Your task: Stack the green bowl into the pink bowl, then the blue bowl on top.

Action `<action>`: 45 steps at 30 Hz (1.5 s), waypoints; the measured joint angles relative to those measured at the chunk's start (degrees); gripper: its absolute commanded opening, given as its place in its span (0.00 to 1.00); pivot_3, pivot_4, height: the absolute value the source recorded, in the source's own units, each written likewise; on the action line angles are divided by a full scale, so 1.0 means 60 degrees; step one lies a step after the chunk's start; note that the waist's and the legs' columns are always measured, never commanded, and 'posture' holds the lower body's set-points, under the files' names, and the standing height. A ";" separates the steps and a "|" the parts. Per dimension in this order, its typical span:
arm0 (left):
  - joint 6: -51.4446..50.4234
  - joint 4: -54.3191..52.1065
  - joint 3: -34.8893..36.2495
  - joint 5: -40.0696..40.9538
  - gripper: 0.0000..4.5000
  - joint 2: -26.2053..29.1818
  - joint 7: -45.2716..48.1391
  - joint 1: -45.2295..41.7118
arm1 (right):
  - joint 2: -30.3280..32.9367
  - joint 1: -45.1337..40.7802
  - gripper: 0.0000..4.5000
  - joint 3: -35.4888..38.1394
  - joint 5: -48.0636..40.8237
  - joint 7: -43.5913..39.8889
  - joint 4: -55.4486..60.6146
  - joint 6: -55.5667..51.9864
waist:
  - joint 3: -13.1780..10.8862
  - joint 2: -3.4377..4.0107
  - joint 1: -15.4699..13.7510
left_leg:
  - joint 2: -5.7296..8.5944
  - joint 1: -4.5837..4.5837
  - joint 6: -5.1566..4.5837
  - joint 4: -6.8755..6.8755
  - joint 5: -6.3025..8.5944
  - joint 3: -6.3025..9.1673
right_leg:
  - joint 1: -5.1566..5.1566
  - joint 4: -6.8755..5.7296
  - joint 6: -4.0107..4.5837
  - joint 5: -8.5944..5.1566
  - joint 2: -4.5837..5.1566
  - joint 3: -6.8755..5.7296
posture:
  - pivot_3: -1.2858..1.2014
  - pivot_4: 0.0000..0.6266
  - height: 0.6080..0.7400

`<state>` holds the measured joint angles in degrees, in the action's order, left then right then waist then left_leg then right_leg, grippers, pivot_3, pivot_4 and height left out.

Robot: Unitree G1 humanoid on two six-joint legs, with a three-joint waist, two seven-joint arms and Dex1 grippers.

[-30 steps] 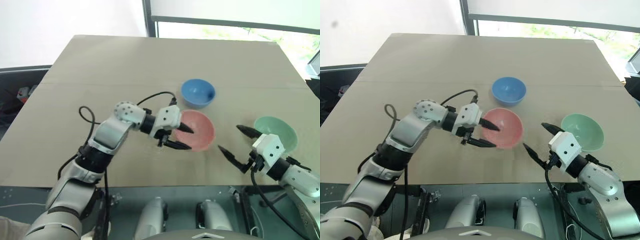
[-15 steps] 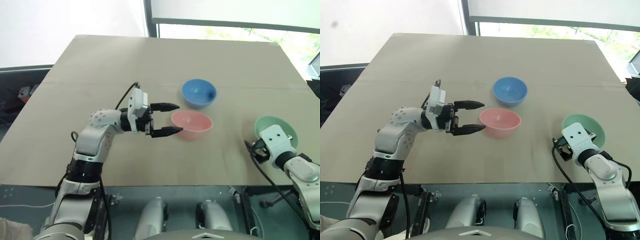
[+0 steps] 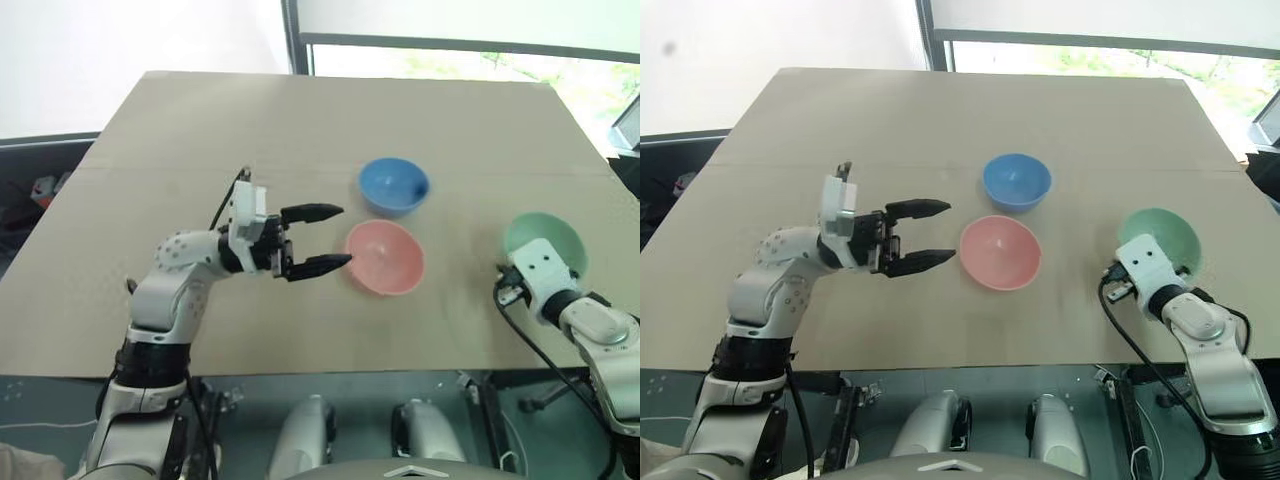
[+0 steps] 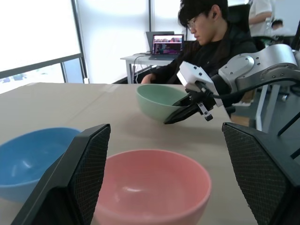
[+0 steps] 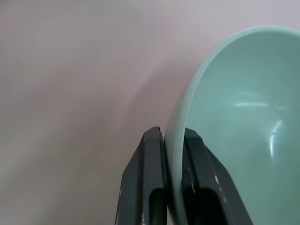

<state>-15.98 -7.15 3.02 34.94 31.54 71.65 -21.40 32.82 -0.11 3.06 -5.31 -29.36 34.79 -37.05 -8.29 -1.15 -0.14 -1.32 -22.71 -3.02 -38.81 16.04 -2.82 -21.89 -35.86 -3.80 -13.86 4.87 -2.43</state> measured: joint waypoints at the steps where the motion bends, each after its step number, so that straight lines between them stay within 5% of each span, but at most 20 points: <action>1: 0.0012 0.0205 0.0136 0.0031 0.90 0.0227 0.0179 0.0167 | -0.0030 -0.0471 0.02 -0.0482 -0.0402 -0.0391 0.0764 0.0177 | 0.0000 0.0001 0.0038 | -0.0004 0.0002 0.0001 0.0002 -0.0001 0.0004 | 0.0000 -0.0001 0.0001 0.0000 -0.0003 -0.0003 | 0.52 0.24 1.00; 9: 0.0291 0.0956 0.0537 -0.0100 0.90 0.0700 0.0453 0.0629 | -0.1289 -0.2702 0.02 -0.2667 -0.1708 -0.1582 0.0528 0.0352 | 0.0004 -0.0017 -0.0088 | 0.0009 -0.0003 -0.0001 -0.0008 0.0000 0.0009 | 0.0007 0.0005 0.0002 0.0001 0.0015 -0.0014 | 0.52 0.24 1.00; 16: 0.0596 0.1033 0.0537 -0.0384 0.90 0.0854 0.0476 0.0636 | -0.1373 -0.3964 0.02 -0.2961 -0.2254 -0.2687 -0.1662 0.0325 | 0.0004 -0.0017 -0.0107 | 0.0012 -0.0006 -0.0001 -0.0003 0.0001 0.0010 | 0.0003 0.0005 0.0003 0.0001 0.0013 -0.0021 | 0.52 0.24 1.00; 17: 0.0654 0.1030 0.0537 -0.0393 0.90 0.0855 0.0473 0.0641 | -0.1402 -0.3984 0.17 -0.3118 -0.2284 -0.2867 -0.1984 0.0350 | 0.0003 -0.0016 -0.0102 | 0.0012 -0.0006 -0.0001 0.0007 0.0000 0.0009 | 0.0000 0.0005 0.0003 0.0001 0.0011 -0.0022 | 0.52 0.24 1.00; 18: 0.0675 0.1029 0.0538 -0.0408 0.90 0.0862 0.0457 0.0658 | -0.1389 -0.3982 0.20 -0.3295 -0.2201 -0.2962 -0.2288 0.0478 | 0.0002 -0.0014 -0.0097 | 0.0014 -0.0006 0.0001 0.0014 0.0000 0.0006 | -0.0002 0.0004 0.0003 0.0000 0.0010 -0.0022 | 0.52 0.24 1.00; 24: 0.0719 0.0895 0.0576 -0.0531 0.90 0.0977 0.0273 0.1023 | -0.1304 -0.3613 0.80 -0.3527 -0.1958 -0.3106 -0.2584 0.1136 | 0.0001 -0.0012 -0.0086 | 0.0009 -0.0008 0.0001 0.0019 0.0000 0.0003 | -0.0003 0.0006 0.0002 0.0001 0.0013 -0.0019 | 0.52 0.24 1.00; 31: 0.0770 0.0509 0.0604 -0.0530 0.90 0.0994 -0.0002 0.1195 | -0.1340 -0.4247 0.80 -0.2538 -0.1889 -0.2647 -0.2691 0.1913 | 0.0000 -0.0011 -0.0087 | 0.0009 0.0001 0.0003 0.0011 -0.0002 0.0001 | -0.0002 0.0002 0.0002 0.0002 0.0015 -0.0016 | 0.52 0.24 1.00; 45: 0.0961 0.0163 0.0537 -0.0648 0.90 0.0733 -0.0565 0.1404 | -0.1071 -0.6593 0.80 -0.3175 0.1579 -0.2144 -0.9462 0.7228 | -0.0004 -0.0004 0.0134 | 0.0016 -0.0008 0.0007 0.0057 -0.0004 -0.0015 | -0.0016 0.0006 0.0002 0.0002 0.0013 -0.0011 | 0.52 0.24 1.00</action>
<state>-10.21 -6.17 6.24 31.05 35.93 68.26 -12.97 26.39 -39.67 -15.99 4.17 -42.23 -21.98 6.31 -8.31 -1.17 0.66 -1.23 -22.76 -2.97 -38.47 16.01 -2.91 -21.99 -35.82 -3.79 -13.85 4.95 -2.49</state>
